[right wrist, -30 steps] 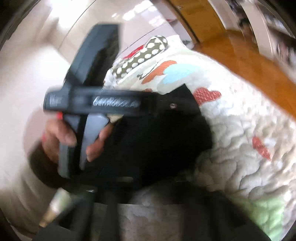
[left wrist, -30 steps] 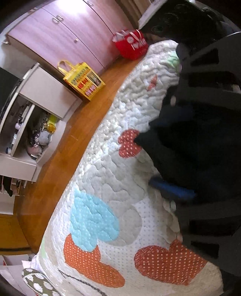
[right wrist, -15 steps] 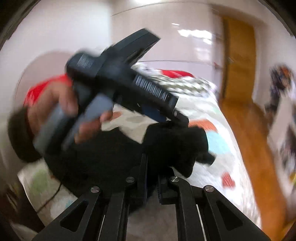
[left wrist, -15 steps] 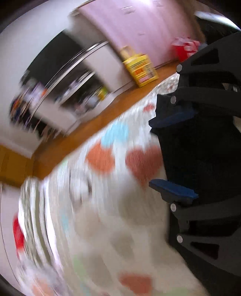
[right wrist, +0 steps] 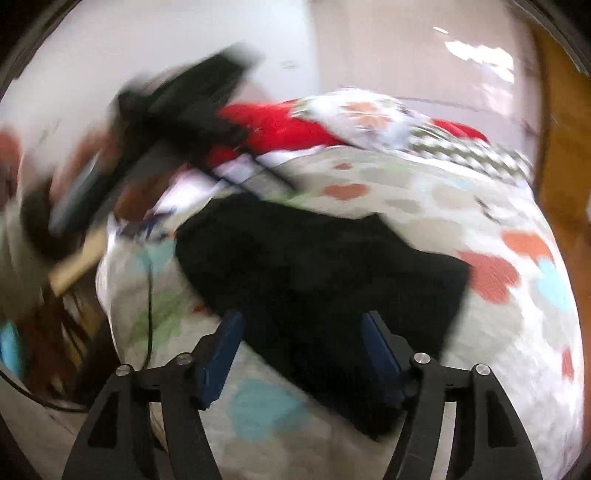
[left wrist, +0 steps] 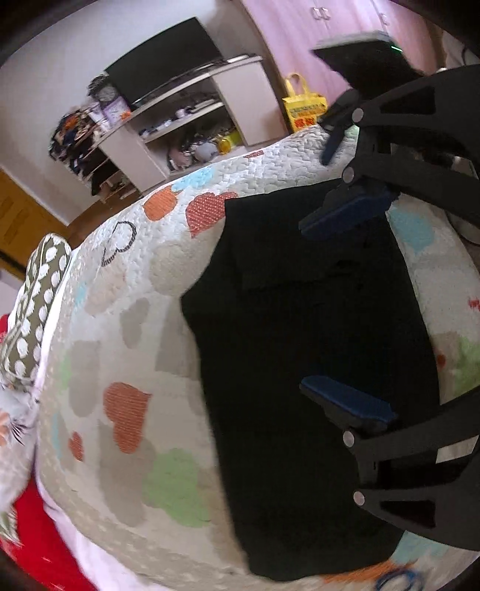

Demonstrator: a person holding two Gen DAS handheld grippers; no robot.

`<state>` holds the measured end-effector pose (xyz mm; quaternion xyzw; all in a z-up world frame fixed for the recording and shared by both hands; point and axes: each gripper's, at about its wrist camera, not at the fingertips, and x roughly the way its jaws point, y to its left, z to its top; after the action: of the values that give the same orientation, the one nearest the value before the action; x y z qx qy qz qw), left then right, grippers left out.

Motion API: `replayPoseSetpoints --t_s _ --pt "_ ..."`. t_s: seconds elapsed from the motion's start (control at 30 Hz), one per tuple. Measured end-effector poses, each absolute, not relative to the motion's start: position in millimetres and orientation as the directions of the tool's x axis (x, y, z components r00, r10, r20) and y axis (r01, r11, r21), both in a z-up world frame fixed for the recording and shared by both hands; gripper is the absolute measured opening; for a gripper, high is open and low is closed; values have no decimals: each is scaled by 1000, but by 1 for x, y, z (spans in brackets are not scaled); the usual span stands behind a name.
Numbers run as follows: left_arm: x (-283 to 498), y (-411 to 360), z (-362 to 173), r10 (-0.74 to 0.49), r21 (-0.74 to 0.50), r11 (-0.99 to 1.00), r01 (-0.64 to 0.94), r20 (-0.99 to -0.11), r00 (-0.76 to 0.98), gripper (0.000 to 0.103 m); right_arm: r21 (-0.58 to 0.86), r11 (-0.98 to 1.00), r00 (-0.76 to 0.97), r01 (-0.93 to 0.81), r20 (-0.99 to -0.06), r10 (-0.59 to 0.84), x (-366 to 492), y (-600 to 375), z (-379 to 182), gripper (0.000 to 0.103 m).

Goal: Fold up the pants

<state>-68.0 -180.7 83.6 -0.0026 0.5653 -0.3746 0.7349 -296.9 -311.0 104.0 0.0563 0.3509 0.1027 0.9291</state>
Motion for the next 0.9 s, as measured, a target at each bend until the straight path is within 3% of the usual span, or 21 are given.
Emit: replayPoseSetpoints --t_s 0.13,0.2,0.23,0.3,0.33,0.37,0.43,0.6,0.7,0.77,0.9 --pt "-77 -196 59 -568 -476 720 504 -823 34 79 223 972 728 -67 -655 201 -279 -357 106 65" --pt "-84 -210 50 -570 -481 719 502 -821 30 79 222 973 718 -61 -667 198 -268 -358 101 47" --pt "-89 -217 47 -570 -468 715 519 -821 45 78 196 980 699 -42 -695 169 -264 -359 95 44" --pt "-96 -227 43 -562 -449 716 535 -825 59 61 146 989 653 -12 -748 118 -255 -360 79 39" --pt "-101 -231 43 -539 -423 718 552 -841 56 36 134 991 634 -6 -766 107 -256 -362 72 39" --pt "-107 -235 46 -519 -391 714 581 -853 63 27 123 992 619 -1 -779 97 -257 -363 68 39" --pt "-116 -234 59 -521 -365 692 623 -850 80 23 123 992 618 -5 -780 100 -263 -364 71 39" --pt "-115 -212 59 -415 -219 768 601 -885 209 23 164 986 639 -26 -756 142 -268 -365 77 40" --pt "-106 -200 52 -437 -279 782 558 -883 172 32 146 989 603 -21 -787 130 -259 -361 67 40" --pt "-108 -196 60 -439 -270 790 551 -876 200 47 121 992 610 -25 -785 111 -257 -357 72 40" --pt "-114 -183 85 -480 -285 790 543 -838 258 55 122 992 659 -36 -743 115 -254 -359 96 44"
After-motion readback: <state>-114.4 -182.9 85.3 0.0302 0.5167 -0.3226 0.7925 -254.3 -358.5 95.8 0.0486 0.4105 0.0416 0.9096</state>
